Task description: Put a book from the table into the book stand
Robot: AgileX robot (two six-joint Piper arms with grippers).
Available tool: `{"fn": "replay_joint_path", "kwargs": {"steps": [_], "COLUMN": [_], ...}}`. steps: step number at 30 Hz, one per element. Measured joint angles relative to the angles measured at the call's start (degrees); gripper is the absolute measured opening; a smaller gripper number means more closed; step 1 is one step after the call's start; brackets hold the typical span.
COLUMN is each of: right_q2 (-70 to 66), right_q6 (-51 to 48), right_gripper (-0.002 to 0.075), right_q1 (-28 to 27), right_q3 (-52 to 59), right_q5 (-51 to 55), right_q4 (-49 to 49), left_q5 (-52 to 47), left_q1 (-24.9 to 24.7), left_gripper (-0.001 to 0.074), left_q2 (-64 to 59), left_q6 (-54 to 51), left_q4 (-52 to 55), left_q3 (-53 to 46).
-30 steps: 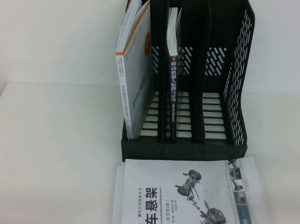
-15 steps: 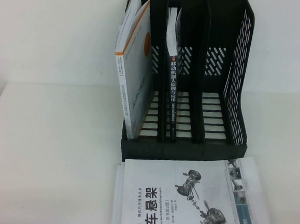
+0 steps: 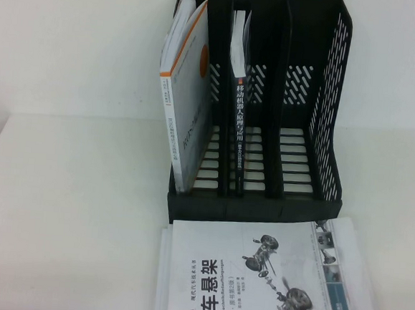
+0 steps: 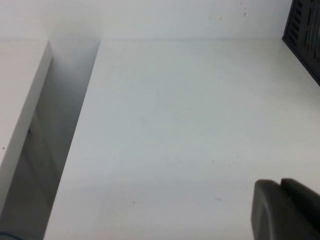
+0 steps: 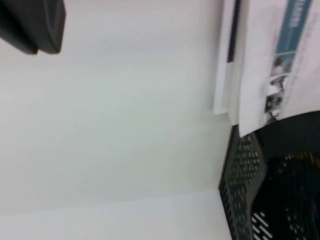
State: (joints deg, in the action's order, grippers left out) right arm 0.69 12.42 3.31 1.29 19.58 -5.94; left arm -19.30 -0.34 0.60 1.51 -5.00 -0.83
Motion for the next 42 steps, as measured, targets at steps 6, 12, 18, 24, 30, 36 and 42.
{"fn": "replay_joint_path", "kwargs": {"steps": [6, 12, 18, 24, 30, 36, 42], "right_q2": [0.0, 0.0, 0.0, 0.0, 0.0, 0.0, 0.0], "right_q6": [-1.5, -4.8, -4.9, -4.9, -4.9, -4.9, -4.9], "right_gripper": [-0.0001, -0.0001, -0.0001, -0.0001, -0.0001, -0.0001, -0.0001], "right_q1": [0.0, 0.0, 0.0, 0.0, 0.0, 0.0, 0.0], "right_q3": [0.0, 0.0, 0.0, 0.0, -0.1, -0.1, -0.1], "right_q5": [0.0, 0.0, 0.0, 0.0, 0.0, 0.0, 0.0], "right_q4": [3.6, 4.0, 4.1, 4.1, 4.1, 4.1, 4.1], "left_q5": [0.0, 0.0, 0.0, 0.0, 0.0, 0.0, 0.0], "left_q1": [0.0, 0.0, 0.0, 0.0, 0.0, 0.0, 0.0], "left_gripper": [-0.0002, -0.0002, -0.0002, -0.0002, -0.0002, -0.0002, -0.0002], "left_q2": [0.0, 0.0, 0.0, 0.0, 0.0, 0.0, 0.0], "left_q6": [0.0, 0.0, 0.0, 0.0, 0.0, 0.0, 0.0], "left_q4": [0.0, 0.0, 0.0, 0.0, 0.0, 0.0, 0.0], "left_q3": [0.0, 0.0, 0.0, 0.0, 0.0, 0.0, 0.0]}}
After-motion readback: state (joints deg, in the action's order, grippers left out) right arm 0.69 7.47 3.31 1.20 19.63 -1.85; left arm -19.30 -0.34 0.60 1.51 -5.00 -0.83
